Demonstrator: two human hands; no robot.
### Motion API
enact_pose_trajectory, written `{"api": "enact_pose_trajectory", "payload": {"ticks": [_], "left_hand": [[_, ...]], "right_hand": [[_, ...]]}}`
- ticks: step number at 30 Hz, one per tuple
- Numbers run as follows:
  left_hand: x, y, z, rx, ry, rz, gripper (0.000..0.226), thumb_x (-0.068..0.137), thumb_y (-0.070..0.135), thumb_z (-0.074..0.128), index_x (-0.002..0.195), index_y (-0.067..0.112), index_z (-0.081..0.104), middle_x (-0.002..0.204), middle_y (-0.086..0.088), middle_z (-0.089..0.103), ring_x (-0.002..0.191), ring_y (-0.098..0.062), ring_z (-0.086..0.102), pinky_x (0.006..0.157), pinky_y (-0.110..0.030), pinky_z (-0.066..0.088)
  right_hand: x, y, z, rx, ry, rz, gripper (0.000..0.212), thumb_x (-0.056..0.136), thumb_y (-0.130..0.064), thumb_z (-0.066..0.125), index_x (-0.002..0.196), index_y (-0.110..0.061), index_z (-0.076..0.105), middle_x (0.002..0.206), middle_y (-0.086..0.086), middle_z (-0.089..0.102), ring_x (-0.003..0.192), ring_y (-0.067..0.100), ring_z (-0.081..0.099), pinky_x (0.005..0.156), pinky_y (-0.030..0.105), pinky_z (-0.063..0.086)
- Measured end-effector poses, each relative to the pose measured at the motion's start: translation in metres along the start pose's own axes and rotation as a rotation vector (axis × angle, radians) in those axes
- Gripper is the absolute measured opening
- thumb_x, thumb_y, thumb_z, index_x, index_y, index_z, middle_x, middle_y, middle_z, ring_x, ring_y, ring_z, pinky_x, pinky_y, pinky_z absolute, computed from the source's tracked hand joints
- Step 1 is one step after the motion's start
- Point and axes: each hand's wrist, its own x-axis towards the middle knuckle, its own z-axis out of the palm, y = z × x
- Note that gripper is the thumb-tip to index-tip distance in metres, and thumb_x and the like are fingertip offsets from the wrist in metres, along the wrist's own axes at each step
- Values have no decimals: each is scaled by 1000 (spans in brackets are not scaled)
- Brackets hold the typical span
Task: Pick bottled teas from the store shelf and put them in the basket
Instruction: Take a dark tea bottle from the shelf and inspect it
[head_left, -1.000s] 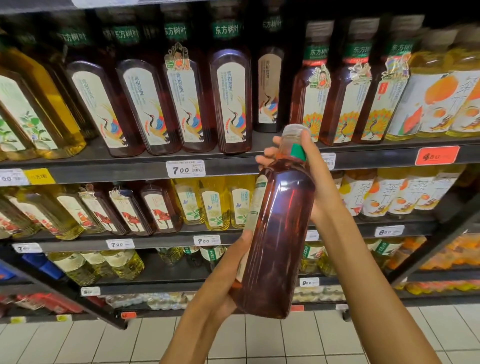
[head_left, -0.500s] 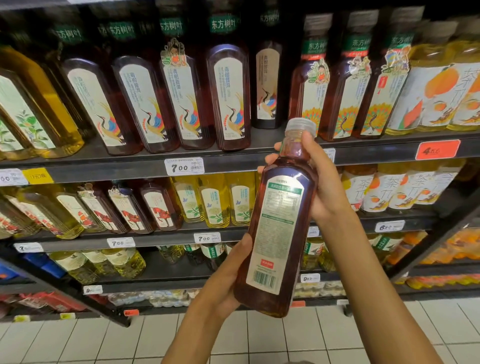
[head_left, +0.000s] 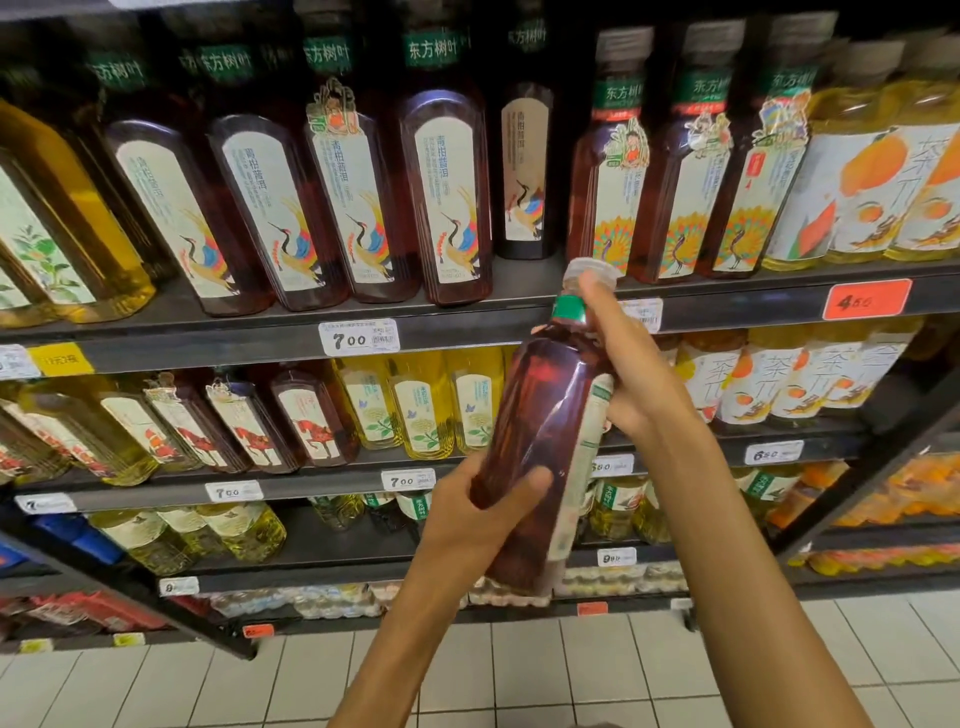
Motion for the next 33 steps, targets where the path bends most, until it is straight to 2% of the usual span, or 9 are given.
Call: {"api": "enact_pose_trajectory", "payload": {"ticks": [3,7,10,13,18,22,25,28,33], "left_hand": [[0,-4,-5,-139,-46,-101,59,73,75,52,100,27,71,97,7,74,93,-6,69,78,-28,53],[7,-10,-10,-380,-191,-293,38,97,39,48,112,8,64,124,-15,63,107,-31,63,92,-42,49],[8,-12,-6,-654,-365,-434,67,64,60,77,117,19,69,122,-14,66,112,-30,63,91,-46,52],[6,-14,-8,-647,-352,-359,84,50,67,80,120,22,67,124,-15,64,116,-32,60,93,-47,52],[22,6,-2,-539,-176,-195,64,60,61,66,114,27,64,107,-3,73,99,-18,70,71,-30,59],[37,30,0,-318,-121,-26,62,74,68,57,119,25,61,110,-2,73,103,-18,69,85,-35,57],[52,46,5,-258,-83,34,64,74,69,55,121,25,59,107,0,73,99,-17,70,84,-35,57],[71,60,10,-208,-2,79,60,66,68,55,113,30,62,99,6,75,91,-11,71,83,-32,57],[98,76,9,-177,66,211,53,67,63,57,111,33,61,100,11,74,94,-5,69,78,-19,55]], "right_hand": [[2,4,-3,123,-29,-1,42,85,-49,57,97,-9,62,79,10,72,72,21,69,72,33,57],[0,2,-3,318,-239,-49,44,86,-50,52,99,-9,61,81,9,69,83,27,68,86,41,54],[-2,0,6,353,-320,-77,46,86,-51,47,101,-9,59,81,9,68,83,28,70,91,48,50],[-2,-5,13,352,-278,-118,46,86,-48,45,101,-7,58,80,10,70,83,26,69,86,46,53],[7,-26,17,27,-74,-148,29,95,-36,51,106,-13,65,93,8,72,87,19,68,85,35,53],[14,-39,25,-280,55,-294,28,91,-35,62,114,-19,61,98,-1,72,90,11,69,79,25,53],[27,-56,32,-382,178,-402,36,88,-38,65,117,-19,60,103,2,70,95,15,68,81,28,54],[44,-72,38,-458,140,-389,41,82,-43,70,115,-20,60,107,3,69,94,13,67,78,25,54],[61,-91,52,-329,105,-548,27,86,-18,70,107,-3,64,95,16,68,83,19,64,75,31,51]]}}
